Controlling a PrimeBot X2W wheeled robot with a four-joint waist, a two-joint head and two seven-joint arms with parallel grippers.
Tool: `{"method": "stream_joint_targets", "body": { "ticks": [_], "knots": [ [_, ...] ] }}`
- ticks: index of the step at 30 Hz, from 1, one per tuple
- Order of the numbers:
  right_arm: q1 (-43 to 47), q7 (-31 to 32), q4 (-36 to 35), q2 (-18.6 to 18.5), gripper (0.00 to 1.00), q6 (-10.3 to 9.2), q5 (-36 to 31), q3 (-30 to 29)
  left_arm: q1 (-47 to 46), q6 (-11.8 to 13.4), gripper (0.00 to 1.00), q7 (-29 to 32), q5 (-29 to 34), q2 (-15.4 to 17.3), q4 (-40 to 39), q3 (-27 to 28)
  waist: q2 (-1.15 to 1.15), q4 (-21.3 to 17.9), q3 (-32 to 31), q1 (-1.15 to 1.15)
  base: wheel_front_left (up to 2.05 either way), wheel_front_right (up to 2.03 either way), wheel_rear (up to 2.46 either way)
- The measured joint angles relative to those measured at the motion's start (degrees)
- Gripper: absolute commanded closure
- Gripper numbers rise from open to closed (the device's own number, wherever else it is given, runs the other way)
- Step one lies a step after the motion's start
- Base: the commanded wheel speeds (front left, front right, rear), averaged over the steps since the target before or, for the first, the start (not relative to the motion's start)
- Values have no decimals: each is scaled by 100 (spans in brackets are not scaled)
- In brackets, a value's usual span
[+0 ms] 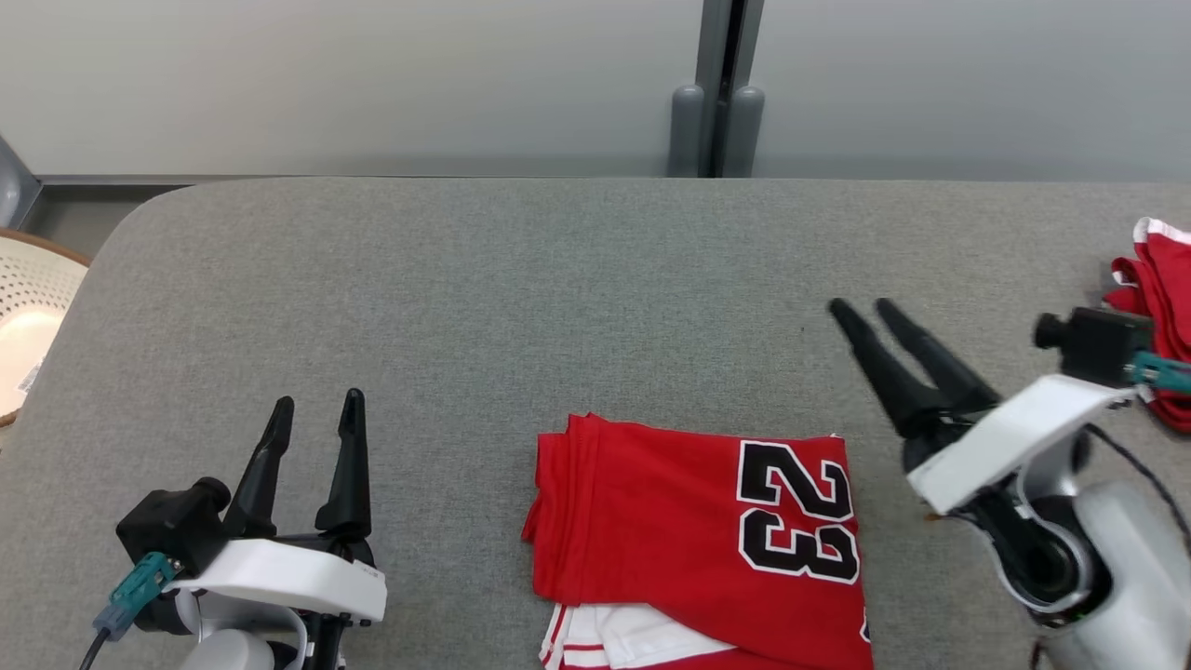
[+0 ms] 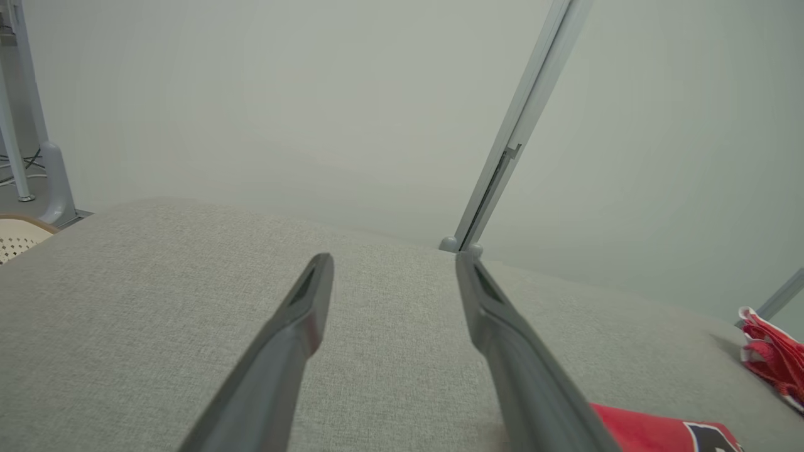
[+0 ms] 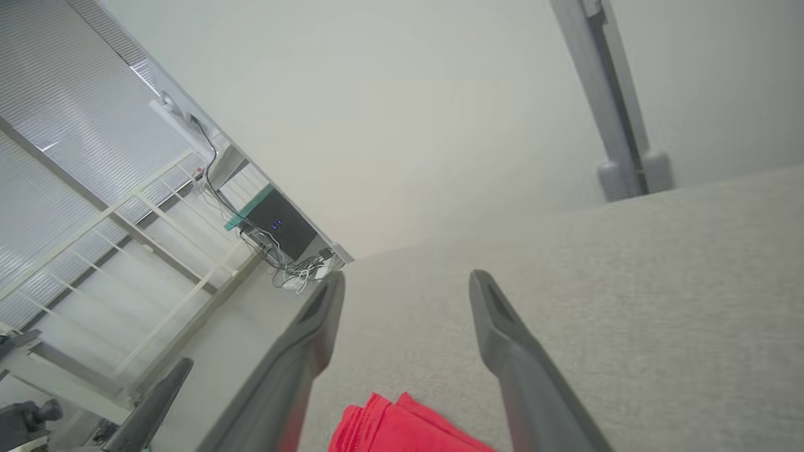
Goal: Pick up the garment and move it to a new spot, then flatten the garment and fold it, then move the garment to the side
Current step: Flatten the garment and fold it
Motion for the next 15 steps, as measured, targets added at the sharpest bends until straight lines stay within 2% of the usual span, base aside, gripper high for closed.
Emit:
{"method": "stream_joint_targets", "body": {
  "ticks": [2, 4, 15],
  "knots": [
    [151, -243, 32, -268, 0, 0, -376, -241, 44, -1, 0, -22, 41, -5, -45, 49, 0, -51, -26, 0, 0, 0, 0],
    [299, -421, 89, -379, 0, 0, -678, -434, 69, -3, 0, -29, 55, -21, -66, 86, 0, -80, -36, 0, 0, 0, 0],
    [813, -769, 259, -199, 0, 0, -1477, -1033, 169, -55, 0, -47, 223, -90, -98, 235, 0, -122, -44, 0, 0, 0, 0]
  ]
}}
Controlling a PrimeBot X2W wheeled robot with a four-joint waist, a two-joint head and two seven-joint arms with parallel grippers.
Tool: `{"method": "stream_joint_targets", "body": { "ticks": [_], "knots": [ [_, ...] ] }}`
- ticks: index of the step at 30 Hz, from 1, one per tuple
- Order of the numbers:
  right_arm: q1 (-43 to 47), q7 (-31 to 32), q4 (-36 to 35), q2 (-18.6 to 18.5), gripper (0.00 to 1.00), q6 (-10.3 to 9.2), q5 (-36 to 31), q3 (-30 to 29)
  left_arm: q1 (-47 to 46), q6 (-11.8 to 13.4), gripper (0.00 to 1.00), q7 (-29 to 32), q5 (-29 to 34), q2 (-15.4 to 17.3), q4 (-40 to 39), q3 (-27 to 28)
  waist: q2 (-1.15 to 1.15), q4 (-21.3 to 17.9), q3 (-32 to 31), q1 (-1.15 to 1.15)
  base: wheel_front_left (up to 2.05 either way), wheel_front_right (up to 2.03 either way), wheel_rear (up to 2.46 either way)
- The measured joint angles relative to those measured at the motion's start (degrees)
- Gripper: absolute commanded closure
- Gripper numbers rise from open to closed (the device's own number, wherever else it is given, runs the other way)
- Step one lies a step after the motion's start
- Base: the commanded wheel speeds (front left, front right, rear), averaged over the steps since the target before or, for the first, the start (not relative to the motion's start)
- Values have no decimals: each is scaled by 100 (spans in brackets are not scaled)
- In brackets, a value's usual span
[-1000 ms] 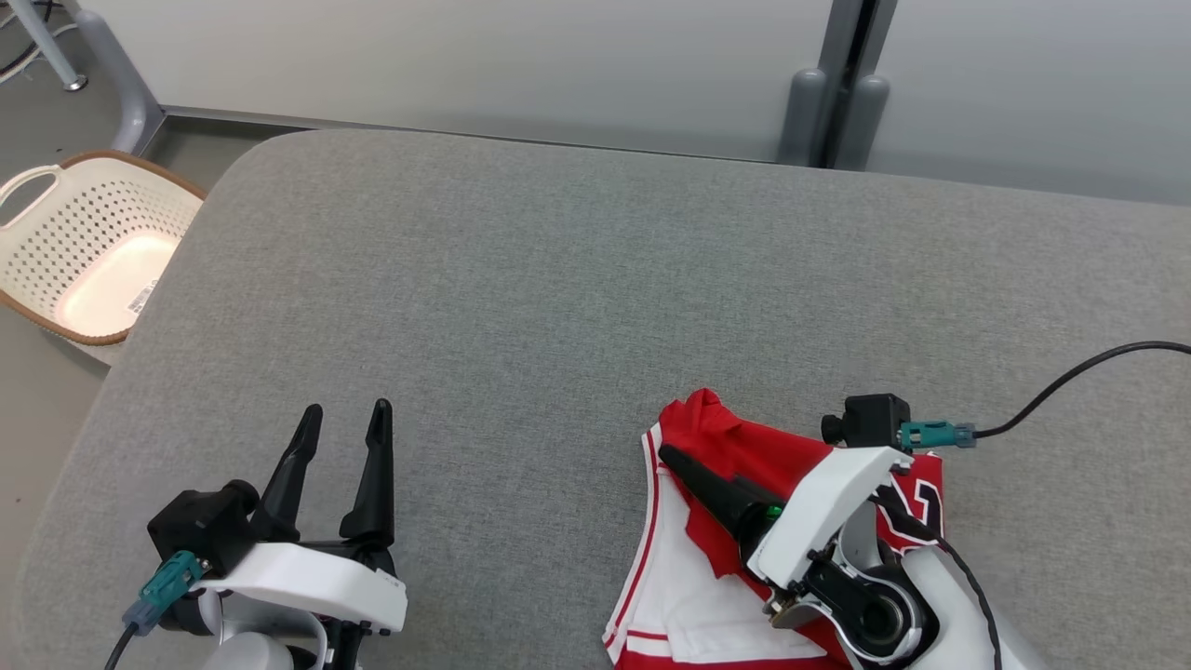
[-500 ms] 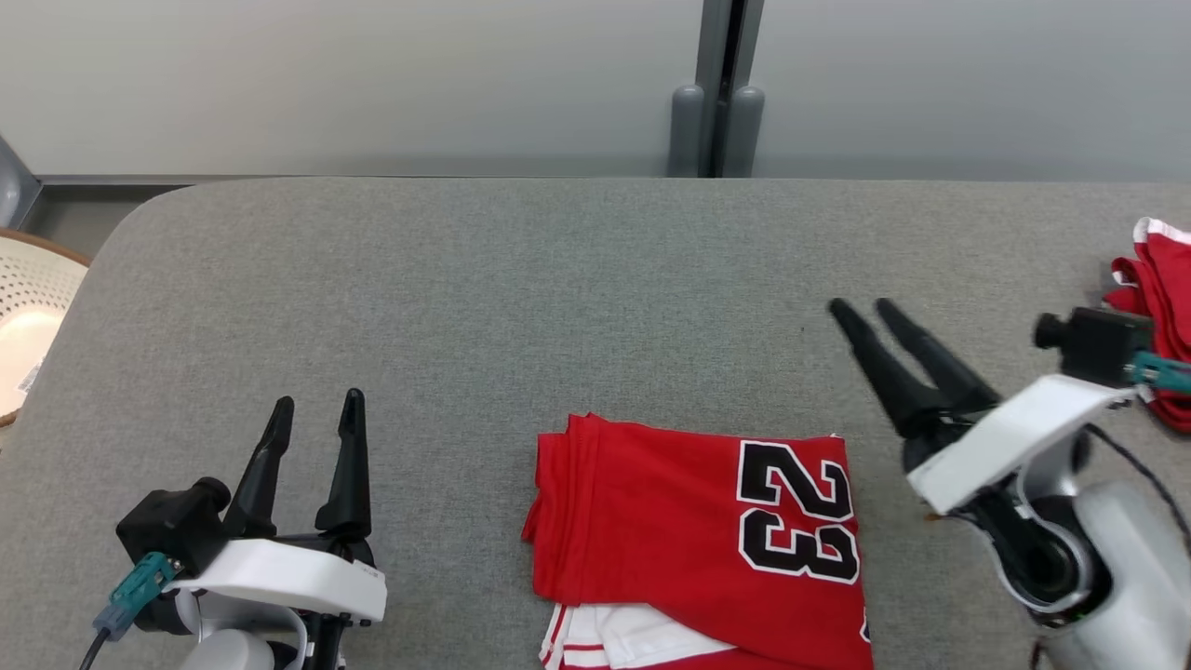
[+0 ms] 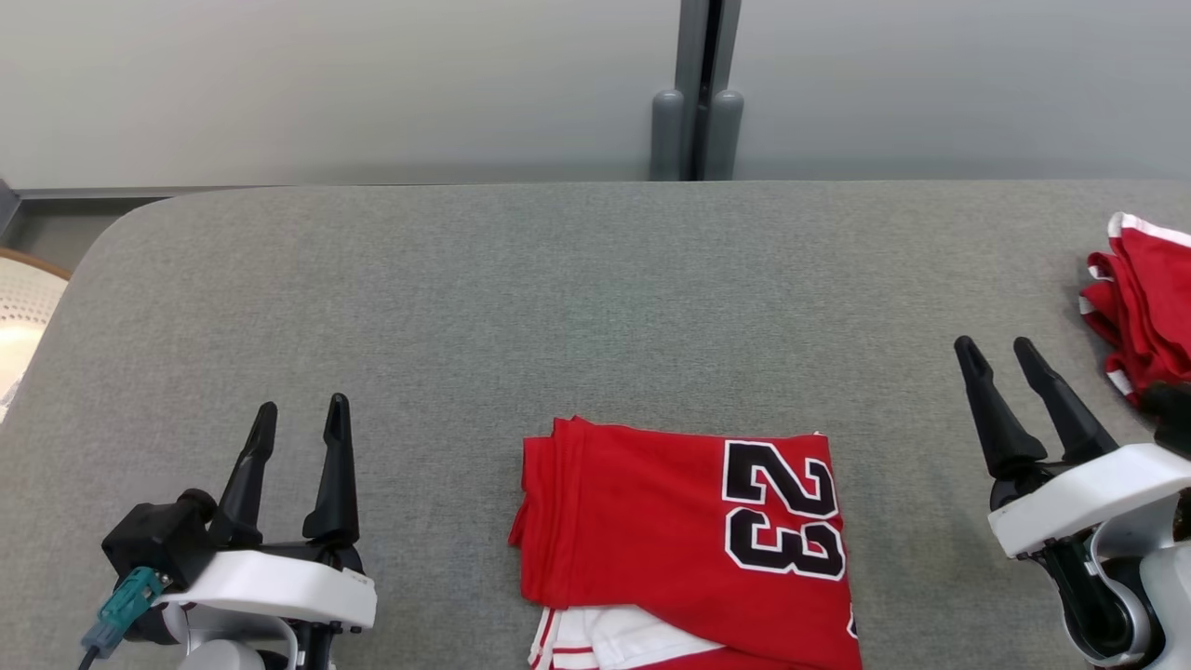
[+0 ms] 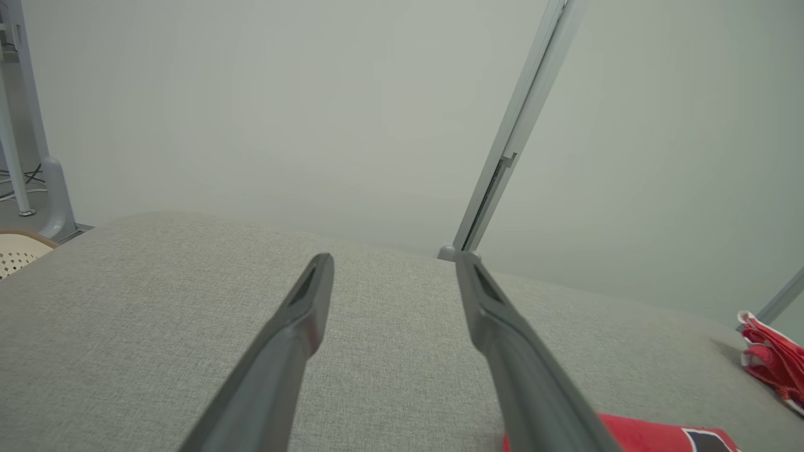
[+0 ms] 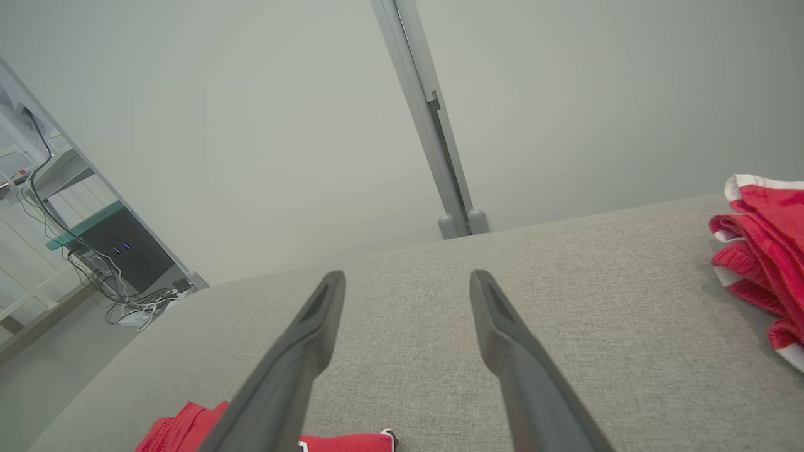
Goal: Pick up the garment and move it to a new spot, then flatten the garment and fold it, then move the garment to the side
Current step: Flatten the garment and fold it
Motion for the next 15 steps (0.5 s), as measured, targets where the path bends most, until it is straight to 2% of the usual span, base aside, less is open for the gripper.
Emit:
{"method": "stream_joint_targets", "body": {
  "ticks": [15],
  "knots": [
    [436, -1150, -247, 124, 0, 0, -1263, -603, 361, -46, 0, -18, 591, -142, -58, 508, 0, -525, -164, 0, 0, 0, 0]
  ]
}}
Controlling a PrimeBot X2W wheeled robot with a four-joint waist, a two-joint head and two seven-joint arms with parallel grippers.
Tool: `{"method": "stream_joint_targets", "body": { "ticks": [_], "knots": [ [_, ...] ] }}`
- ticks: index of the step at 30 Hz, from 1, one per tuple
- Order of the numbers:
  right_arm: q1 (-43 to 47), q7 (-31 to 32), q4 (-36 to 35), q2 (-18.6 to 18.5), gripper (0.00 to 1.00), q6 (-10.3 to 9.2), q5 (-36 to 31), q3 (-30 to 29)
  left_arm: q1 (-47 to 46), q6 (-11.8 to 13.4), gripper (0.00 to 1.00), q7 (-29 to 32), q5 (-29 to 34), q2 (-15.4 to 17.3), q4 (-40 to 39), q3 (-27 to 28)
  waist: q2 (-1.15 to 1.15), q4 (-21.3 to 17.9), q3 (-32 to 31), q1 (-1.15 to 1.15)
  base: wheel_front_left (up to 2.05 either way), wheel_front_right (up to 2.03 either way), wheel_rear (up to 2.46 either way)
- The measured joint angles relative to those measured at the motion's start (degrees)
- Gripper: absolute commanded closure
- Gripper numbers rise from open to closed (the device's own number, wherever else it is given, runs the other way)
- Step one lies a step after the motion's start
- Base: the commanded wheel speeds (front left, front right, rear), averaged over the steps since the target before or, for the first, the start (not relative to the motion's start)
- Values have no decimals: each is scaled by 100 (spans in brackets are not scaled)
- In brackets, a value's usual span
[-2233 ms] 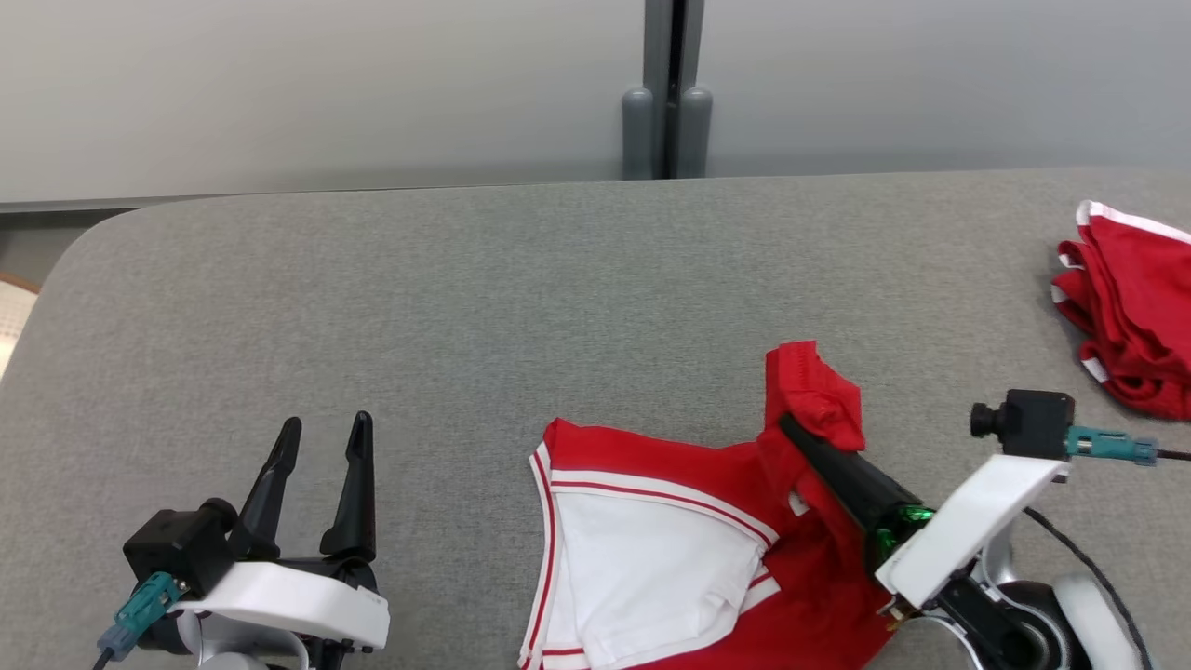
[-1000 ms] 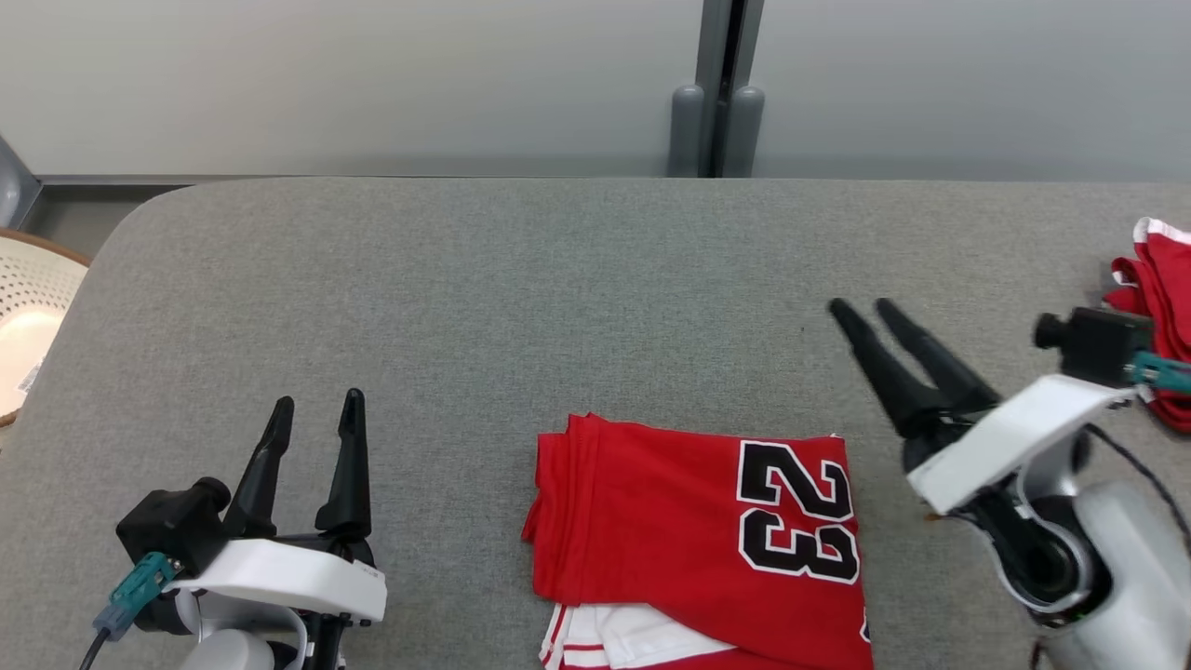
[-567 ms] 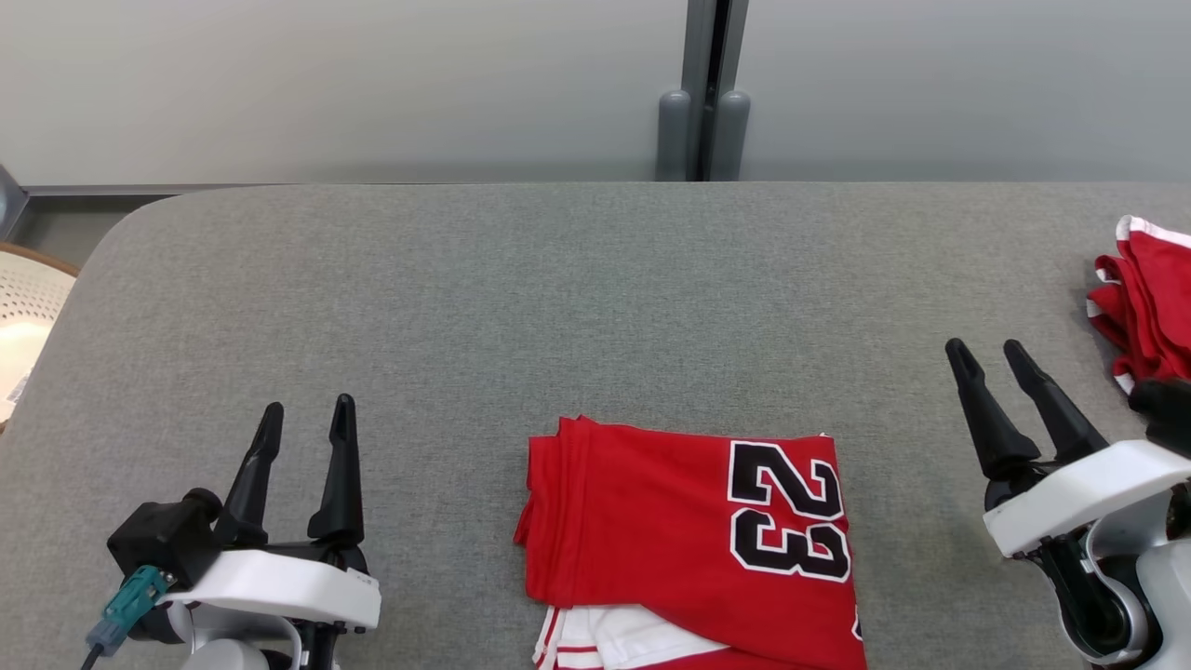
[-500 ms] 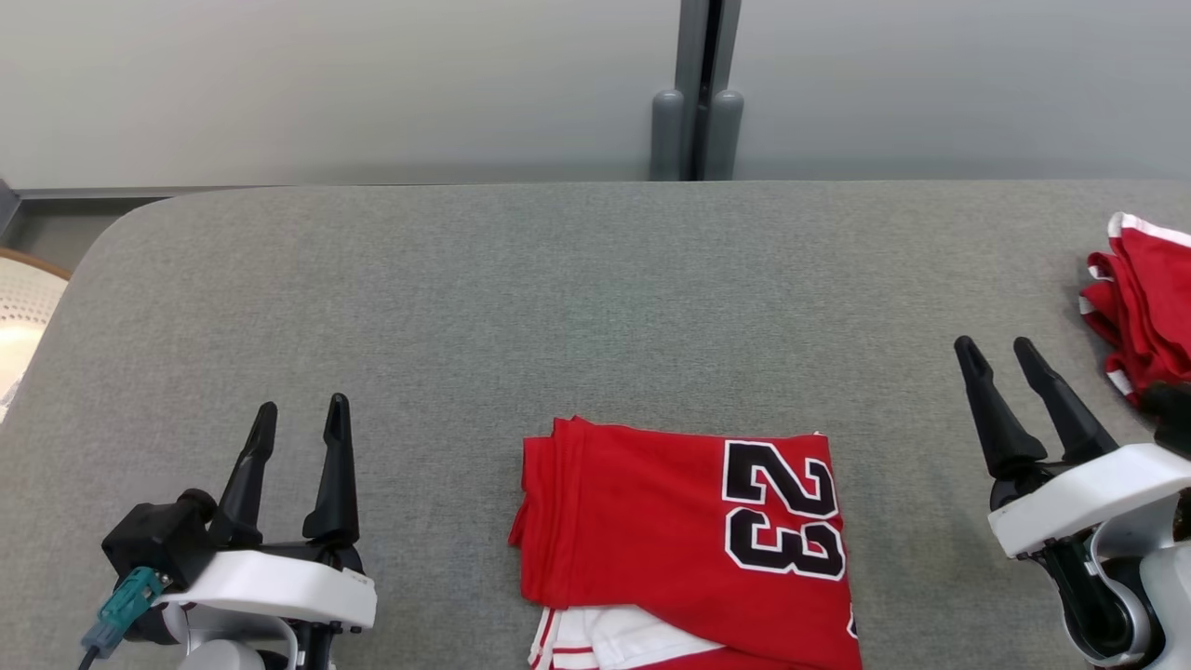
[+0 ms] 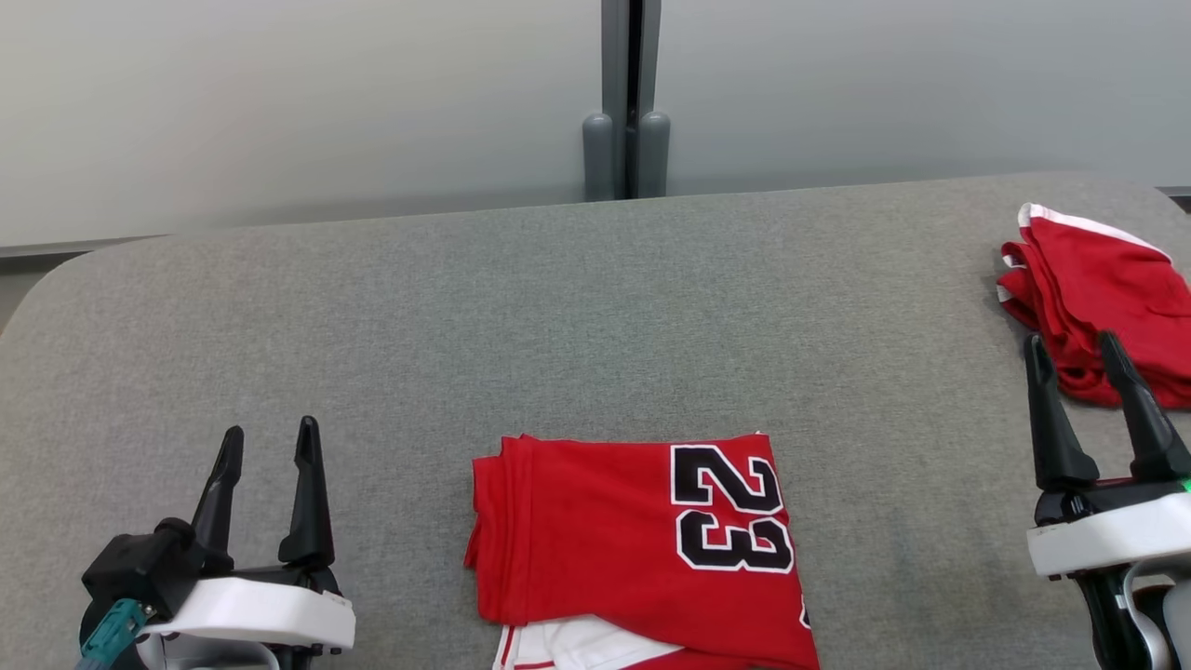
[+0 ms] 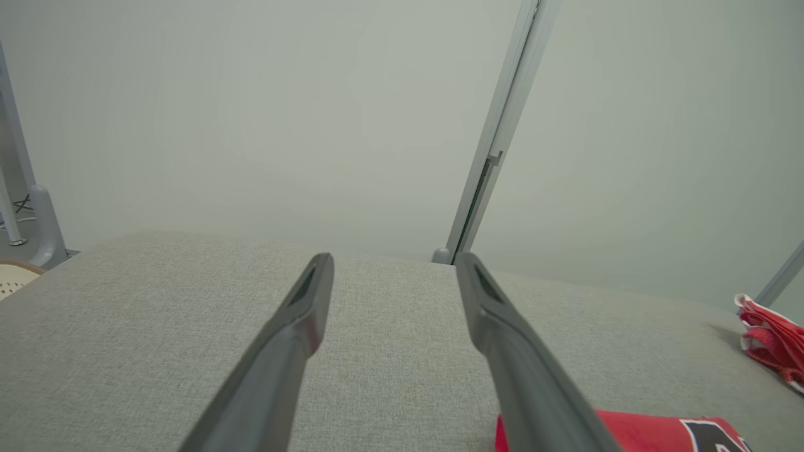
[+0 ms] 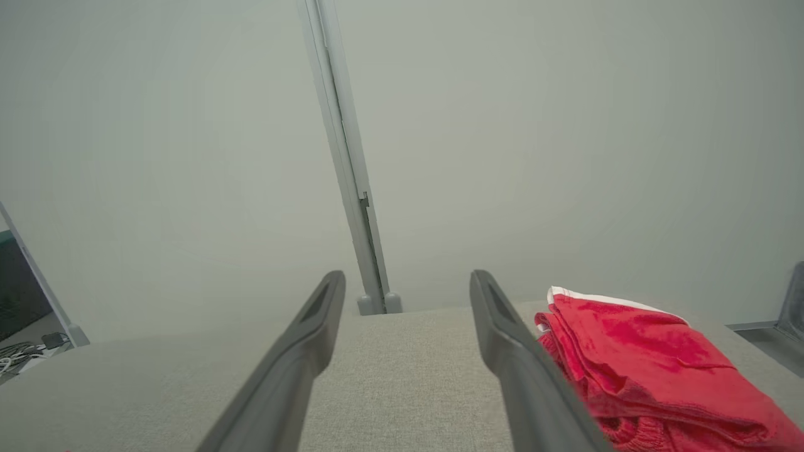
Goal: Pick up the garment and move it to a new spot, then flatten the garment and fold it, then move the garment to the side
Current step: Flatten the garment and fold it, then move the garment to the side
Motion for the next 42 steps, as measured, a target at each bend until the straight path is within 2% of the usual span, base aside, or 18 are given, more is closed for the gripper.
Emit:
{"method": "stream_joint_targets", "body": {
  "ticks": [4, 10, 19, 24, 26, 32, 35, 42],
  "knots": [
    [103, -222, 9, 67, 0, 0, -411, -92, 39, -52, 0, -1, 129, -114, 2, 124, 0, -76, -43, 0, 0, 0, 0],
    [118, -309, 78, 140, 0, 0, -631, -37, 129, -133, 0, 0, 302, -189, 104, 305, 0, -146, -75, 0, 0, 0, 0],
    [99, -291, 204, 110, 0, 0, -670, 182, 202, -158, 0, -1, 690, -240, 158, 452, 0, -170, -151, 0, 0, 0, 0],
    [28, -26, 272, 54, 0, 0, -650, 516, 198, -183, 0, -1, 845, -278, 129, 457, 0, -109, -109, 0, 0, 0, 0],
    [-112, 234, 378, 47, 0, 0, -506, 723, 158, -200, 0, 0, 876, -296, 129, 439, 0, -64, -82, 0, 0, 0, 0],
    [-436, 1635, 915, 48, 0, 0, 112, 1526, 80, -235, 0, -4, 945, -359, 154, 336, 0, 199, -32, 0, 0, 0, 0],
    [-550, 2287, 1233, 51, 0, 1, 390, 1631, 14, -250, 0, -4, 951, -385, 179, 291, 0, 382, -4, 0, 0, 0, 0],
    [-801, 3185, 1942, 242, 0, 2, 958, 1601, -71, -257, 0, -3, 950, -375, 230, 269, 0, 753, 154, 0, 0, 0, 0]
  ]
}}
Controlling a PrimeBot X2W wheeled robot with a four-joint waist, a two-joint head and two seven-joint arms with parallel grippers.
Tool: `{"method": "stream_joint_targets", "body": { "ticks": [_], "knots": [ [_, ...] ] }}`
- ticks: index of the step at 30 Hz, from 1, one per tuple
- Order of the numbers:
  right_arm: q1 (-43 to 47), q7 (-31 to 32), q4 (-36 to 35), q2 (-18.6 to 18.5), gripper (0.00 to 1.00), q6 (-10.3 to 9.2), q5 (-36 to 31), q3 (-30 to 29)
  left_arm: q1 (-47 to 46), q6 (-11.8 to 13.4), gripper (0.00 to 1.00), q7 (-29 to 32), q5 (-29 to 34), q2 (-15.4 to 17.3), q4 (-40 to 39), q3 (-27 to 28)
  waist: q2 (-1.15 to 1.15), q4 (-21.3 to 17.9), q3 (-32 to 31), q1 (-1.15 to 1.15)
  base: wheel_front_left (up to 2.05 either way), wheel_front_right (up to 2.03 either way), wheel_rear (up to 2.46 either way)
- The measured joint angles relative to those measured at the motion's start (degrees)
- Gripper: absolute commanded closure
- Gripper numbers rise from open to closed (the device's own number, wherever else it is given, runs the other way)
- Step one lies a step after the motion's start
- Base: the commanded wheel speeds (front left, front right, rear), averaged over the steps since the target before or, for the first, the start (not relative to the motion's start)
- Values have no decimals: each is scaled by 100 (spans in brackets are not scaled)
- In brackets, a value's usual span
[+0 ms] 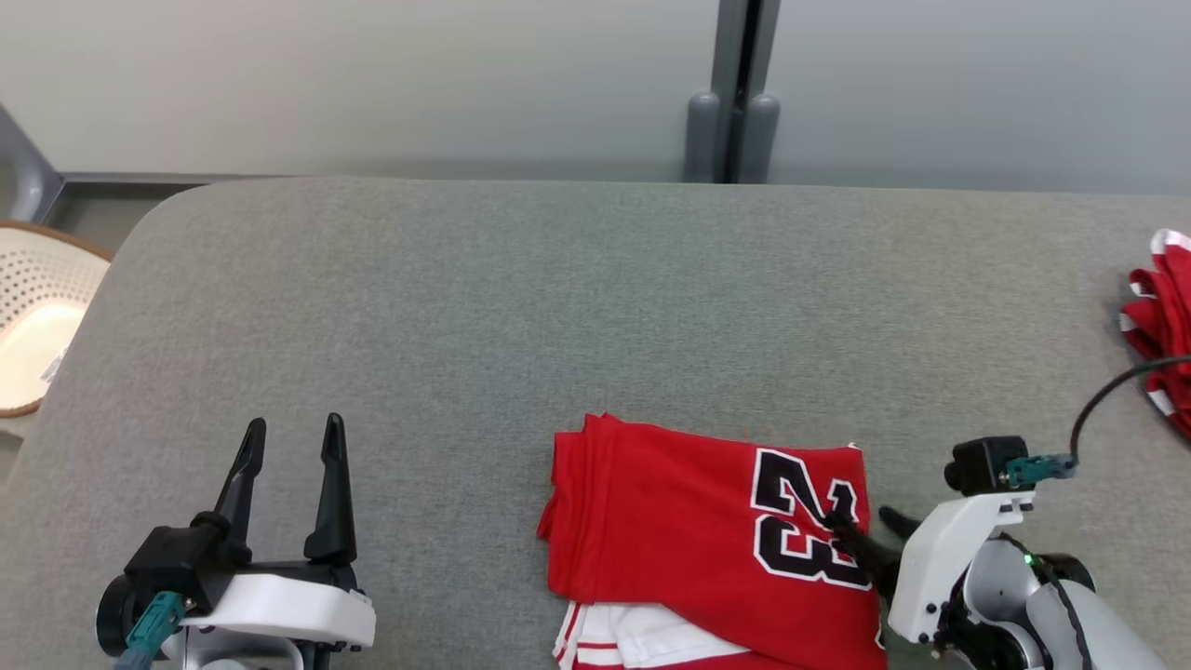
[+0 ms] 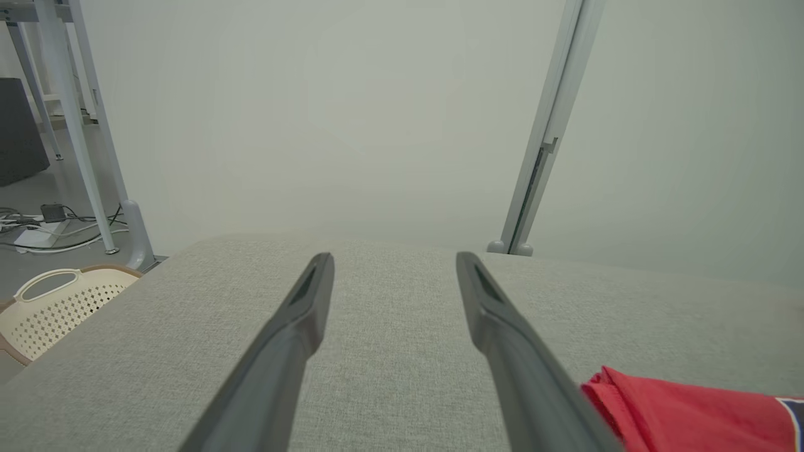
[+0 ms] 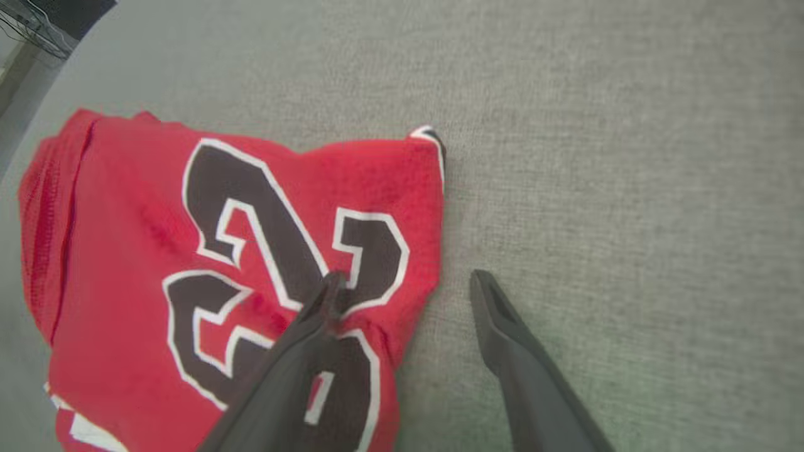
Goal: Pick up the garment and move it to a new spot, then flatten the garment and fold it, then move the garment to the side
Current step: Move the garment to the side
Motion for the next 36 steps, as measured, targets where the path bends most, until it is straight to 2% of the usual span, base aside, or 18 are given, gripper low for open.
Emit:
{"method": "stream_joint_targets", "body": {
  "ticks": [4, 5, 6, 7, 8, 14, 20, 25, 26, 32, 36],
  "knots": [
    [-127, 394, 339, 24, 0, 7, 225, -15, -63, -1, 0, 0, -1, -32, 21, -43, 0, 157, 83, 0, 0, 0, 0],
    [-149, 428, 361, 31, 21, 7, 294, -7, -62, -1, 0, 0, -1, -43, 24, -48, 0, 183, 96, 0, 0, 0, 0],
    [-167, 447, 358, 44, 55, 7, 378, 8, -62, 0, 0, 0, -1, -48, 25, -52, 0, 202, 106, 0, 0, 0, 0],
    [-171, 450, 339, 52, 75, 5, 455, 38, -62, 0, 0, 0, -1, -51, 29, -52, 0, 214, 110, 0, 0, 0, 0],
    [-172, 437, 311, 54, 100, 5, 501, 83, -62, 2, 0, 0, -1, -49, 33, -52, 0, 215, 110, 0, 0, 0, 0],
    [-253, -147, 35, -101, 100, 7, 641, 334, -57, 7, 0, 0, 41, -53, -20, -134, 0, 60, 82, 0, 0, 0, 0],
    [-557, -644, -121, -445, 100, 7, 632, 489, -109, -70, 0, 47, 53, -45, -162, -266, 0, -334, 66, 0, 0, 0, 0],
    [-783, -769, -233, -628, 100, 5, 661, 665, -233, -179, 0, 100, 71, -67, -213, -444, 0, -852, 79, 0, 0, 0, 0],
    [-783, -769, -233, -628, 100, 5, 661, 665, -233, -179, 0, 100, 71, -67, -213, -444, 0, -852, 79, 0, 0, 0, 0],
    [-1066, -945, -274, -665, 100, 5, 806, 928, -550, -394, 0, 201, 141, -119, -138, -758, 0, -1628, 157, 0, 0, 0, 0],
    [-1254, -1080, -245, -638, 100, 5, 915, 1131, -768, -445, 0, 233, 212, -127, -83, -884, 0, -2131, 252, 0, 0, 0, 0]
  ]
}}
